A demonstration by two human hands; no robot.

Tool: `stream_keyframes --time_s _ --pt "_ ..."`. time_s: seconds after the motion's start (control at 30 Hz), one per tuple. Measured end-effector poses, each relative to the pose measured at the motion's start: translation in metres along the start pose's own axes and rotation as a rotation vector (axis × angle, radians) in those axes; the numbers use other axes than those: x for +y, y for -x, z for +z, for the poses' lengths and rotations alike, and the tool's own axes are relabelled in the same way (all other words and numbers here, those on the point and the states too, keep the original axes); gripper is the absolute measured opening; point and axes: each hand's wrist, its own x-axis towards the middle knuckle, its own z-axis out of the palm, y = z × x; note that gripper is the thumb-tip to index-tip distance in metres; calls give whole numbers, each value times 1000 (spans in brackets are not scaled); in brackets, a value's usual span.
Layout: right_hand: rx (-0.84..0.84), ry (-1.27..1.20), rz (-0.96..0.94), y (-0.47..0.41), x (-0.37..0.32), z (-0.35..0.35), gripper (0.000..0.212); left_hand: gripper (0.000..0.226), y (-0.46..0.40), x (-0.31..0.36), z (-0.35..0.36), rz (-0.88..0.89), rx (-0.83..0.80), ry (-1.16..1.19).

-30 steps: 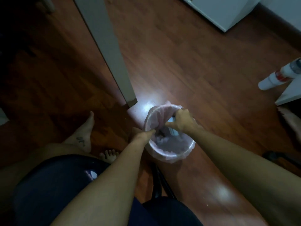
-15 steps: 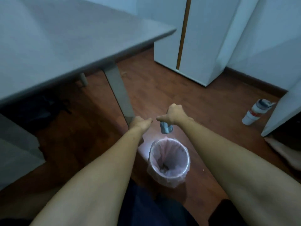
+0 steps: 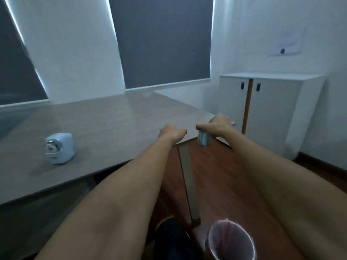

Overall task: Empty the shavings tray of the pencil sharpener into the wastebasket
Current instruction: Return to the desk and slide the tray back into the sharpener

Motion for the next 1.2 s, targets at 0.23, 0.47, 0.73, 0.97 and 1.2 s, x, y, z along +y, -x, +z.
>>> stream_keyframes --time_s 0.23,0.47,0.73,0.97,1.2 --pt "-50 -130 -132 -3 -114 21 59 47 13 -13 -123 -21 237 5" --pt "-142 -211 -242 2 -192 83 55 40 26 -71 -214 -75 551 -112" --pt "-279 -352 -307 8 -238 153 43 79 31 -161 -247 -216 719 -152" --pt "-376 -611 -235 -1 -265 216 39 82 22 -216 -235 -165 739 48" --pt "-479 -776 -96 -17 -271 266 38 54 1 -236 -228 -136 908 5"
